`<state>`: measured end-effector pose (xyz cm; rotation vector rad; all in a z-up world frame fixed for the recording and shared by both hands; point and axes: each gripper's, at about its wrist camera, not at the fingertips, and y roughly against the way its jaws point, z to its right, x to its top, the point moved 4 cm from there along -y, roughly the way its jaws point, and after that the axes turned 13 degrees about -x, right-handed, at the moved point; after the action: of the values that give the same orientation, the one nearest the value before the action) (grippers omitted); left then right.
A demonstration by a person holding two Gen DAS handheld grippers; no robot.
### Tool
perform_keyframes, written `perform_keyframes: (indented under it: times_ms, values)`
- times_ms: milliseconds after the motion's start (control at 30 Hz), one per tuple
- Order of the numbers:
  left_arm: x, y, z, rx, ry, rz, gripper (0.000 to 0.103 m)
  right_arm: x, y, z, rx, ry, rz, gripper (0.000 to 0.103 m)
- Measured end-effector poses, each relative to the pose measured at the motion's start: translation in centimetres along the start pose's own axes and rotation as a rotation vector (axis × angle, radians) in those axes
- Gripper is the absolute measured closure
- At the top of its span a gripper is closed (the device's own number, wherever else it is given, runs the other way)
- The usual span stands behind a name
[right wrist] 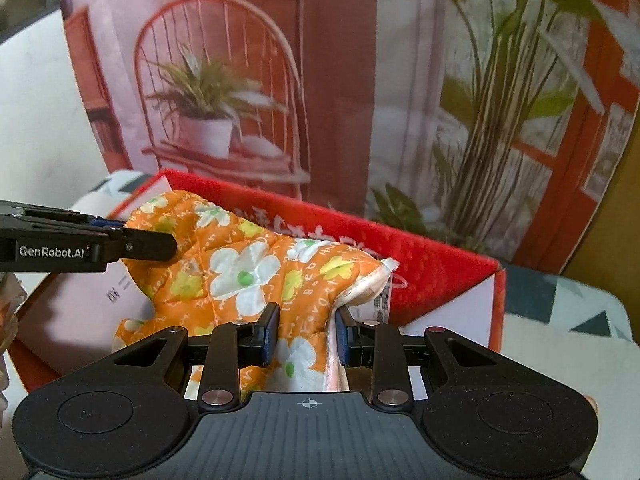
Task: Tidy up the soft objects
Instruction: 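Lift the orange floral cloth into the red box with both grippers, then open them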
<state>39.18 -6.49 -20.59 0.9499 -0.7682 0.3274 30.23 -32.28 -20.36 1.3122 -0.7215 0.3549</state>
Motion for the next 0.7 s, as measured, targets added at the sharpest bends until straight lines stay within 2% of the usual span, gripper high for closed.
perform_keyframes:
  times_ms: [233, 333, 400, 633, 700]
  values:
    - [0.0, -1.1, 0.2, 0.010, -0.024, -0.053, 0.075, -0.4, -1.3, 0.9, 0.006, -0.055, -0.079, 0.075]
    - [0.0, -1.2, 0.1, 0.016, -0.022, -0.064, 0.073, -0.5, -1.5, 1.0, -0.003, -0.056, -0.091, 0.067]
    - [0.0, -1.1, 0.0, 0.022, -0.023, -0.062, 0.063, -0.5, -1.4, 0.9, -0.021, -0.054, -0.089, 0.065]
    - [0.0, -0.1, 0.8, 0.032, -0.069, -0.053, 0.056, -0.4, -0.6, 1.2, -0.042, -0.055, -0.069, 0.055]
    - [0.1, 0.6, 1.0, 0.032, -0.071, -0.040, 0.050, -0.3, -0.2, 1.2, -0.047, -0.052, -0.063, 0.052]
